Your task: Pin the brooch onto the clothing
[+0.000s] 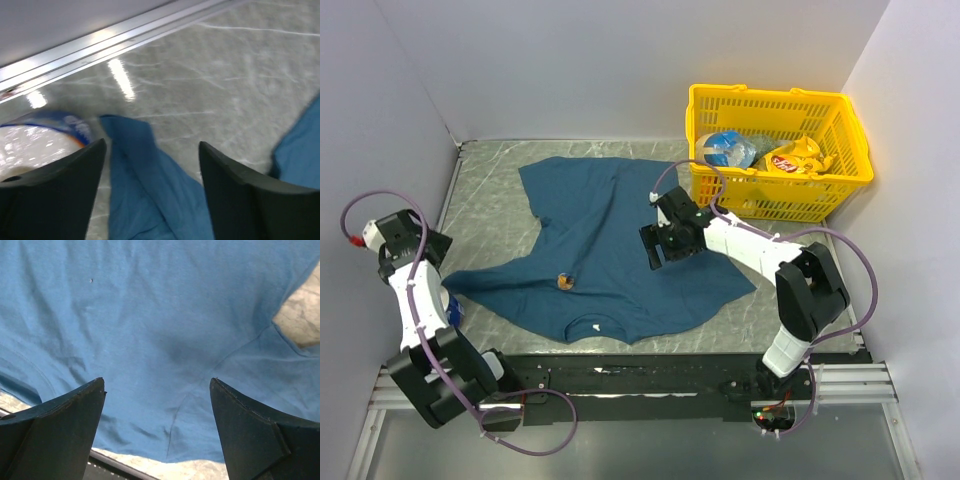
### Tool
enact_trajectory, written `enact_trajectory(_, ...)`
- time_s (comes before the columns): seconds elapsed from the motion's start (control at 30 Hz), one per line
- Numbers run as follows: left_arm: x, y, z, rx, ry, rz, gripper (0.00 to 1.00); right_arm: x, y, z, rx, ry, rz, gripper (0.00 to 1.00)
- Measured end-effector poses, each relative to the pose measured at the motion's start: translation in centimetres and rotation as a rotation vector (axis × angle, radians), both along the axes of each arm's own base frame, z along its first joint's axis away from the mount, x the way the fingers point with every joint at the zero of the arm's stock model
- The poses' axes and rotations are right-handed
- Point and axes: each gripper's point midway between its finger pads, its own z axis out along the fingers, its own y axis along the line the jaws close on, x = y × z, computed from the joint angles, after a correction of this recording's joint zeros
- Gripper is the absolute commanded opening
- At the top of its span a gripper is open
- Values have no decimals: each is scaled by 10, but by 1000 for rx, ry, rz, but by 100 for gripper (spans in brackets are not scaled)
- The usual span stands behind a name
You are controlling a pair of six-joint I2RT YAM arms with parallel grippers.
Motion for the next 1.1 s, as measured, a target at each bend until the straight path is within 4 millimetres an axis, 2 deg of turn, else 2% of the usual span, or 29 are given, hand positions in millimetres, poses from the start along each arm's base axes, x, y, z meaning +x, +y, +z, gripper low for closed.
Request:
enact_trajectory(0.1, 16, -5, 17, 24, -47, -70, 94, 9, 3, 10, -3, -16, -5, 95)
enact_trajectory(0.2, 40, -17, 46, 70, -102, -164, 98, 24, 11, 25, 12, -52, -10, 96)
enact_trajectory(0.33, 89, -42, 88, 119, -187, -308, 98, 45, 22, 43, 50, -84, -16, 96)
enact_trajectory(0.43, 126, -60, 97, 116, -203, -401, 98, 60, 30, 50, 62, -90, -21, 97)
enact_trajectory(0.53, 170, -79, 87, 89, -172, -491, 98, 76, 39, 55, 66, -95, -21, 98)
enact_trajectory(0.63, 212, -97, 62, 51, -115, -571, 96, 87, 45, 60, 72, -102, -22, 98)
enact_trajectory(0.77, 267, -117, 19, 7, -36, -648, 93, 97, 53, 64, 82, -99, -18, 99)
enact_trajectory(0.93, 295, -129, -37, -53, 55, -691, 88, 99, 56, 61, 82, -76, -13, 100)
enact_trajectory(1.03, 306, -128, -52, -64, 81, -692, 82, 97, 54, 62, 86, -61, -12, 100)
enact_trajectory(1.1, 318, -127, -54, -56, 78, -692, 76, 99, 53, 63, 91, -58, -15, 100)
